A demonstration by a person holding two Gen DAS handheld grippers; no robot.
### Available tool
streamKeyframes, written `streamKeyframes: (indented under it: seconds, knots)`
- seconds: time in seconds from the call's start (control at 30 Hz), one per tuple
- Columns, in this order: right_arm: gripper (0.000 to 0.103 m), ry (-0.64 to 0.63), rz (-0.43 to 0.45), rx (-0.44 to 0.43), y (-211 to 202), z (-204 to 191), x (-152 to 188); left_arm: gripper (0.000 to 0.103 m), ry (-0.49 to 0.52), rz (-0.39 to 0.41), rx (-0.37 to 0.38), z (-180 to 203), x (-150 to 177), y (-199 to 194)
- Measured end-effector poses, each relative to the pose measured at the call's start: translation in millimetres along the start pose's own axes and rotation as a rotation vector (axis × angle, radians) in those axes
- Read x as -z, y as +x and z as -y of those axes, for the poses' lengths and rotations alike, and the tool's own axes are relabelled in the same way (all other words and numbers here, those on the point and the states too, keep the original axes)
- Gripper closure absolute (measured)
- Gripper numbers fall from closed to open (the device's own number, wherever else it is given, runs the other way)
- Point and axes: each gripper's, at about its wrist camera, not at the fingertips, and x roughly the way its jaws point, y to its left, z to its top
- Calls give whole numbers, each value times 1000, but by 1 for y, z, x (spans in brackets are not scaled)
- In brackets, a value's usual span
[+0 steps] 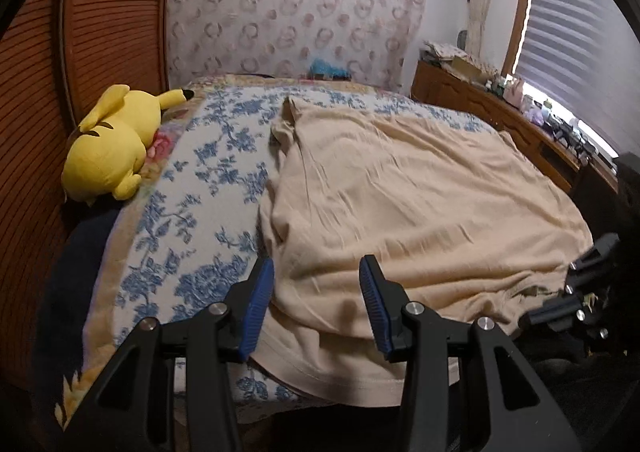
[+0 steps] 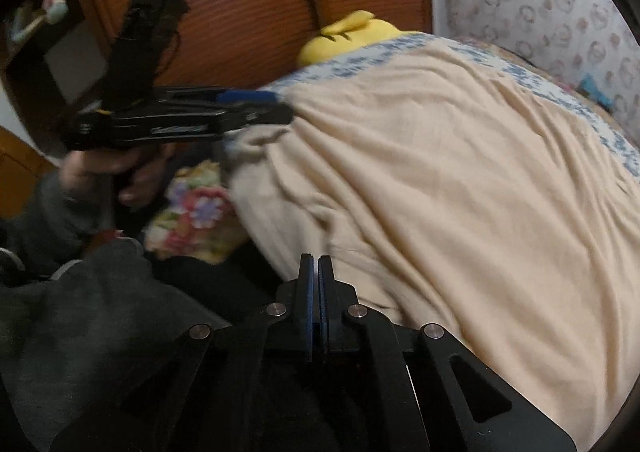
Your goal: Fold small clothes
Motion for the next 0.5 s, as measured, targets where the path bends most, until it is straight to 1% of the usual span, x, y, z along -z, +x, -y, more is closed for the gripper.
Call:
streamKeyframes:
  seconds: [0.1,0.17,0.23,0.3,0.37,0.4,0.5]
  knots:
    - [103,1,12,-25,-4,-5,-3,60,4,-45,-14,-2,1,11]
    - [101,-4,26,12,-6,-8,-6,60,-4,-82,-25,-5,4,20]
    - [99,-3,37,32,-8,-6,-8,60,-10,-101,-27,-5,7,24]
    - [93,1,47,59,-9,-4,-8,60,-5,-97,-33,-4,10,25]
    - [80,-2,42,84,-6,-1,-9,60,-4,-96,-33,-4,9,24]
    - [78,1,35,88,-3,1,-9,60,-7,-96,-31,-4,9,25]
    - [78,14,-4,102,10,7,-6,60,-3,-93,-33,-2,10,24]
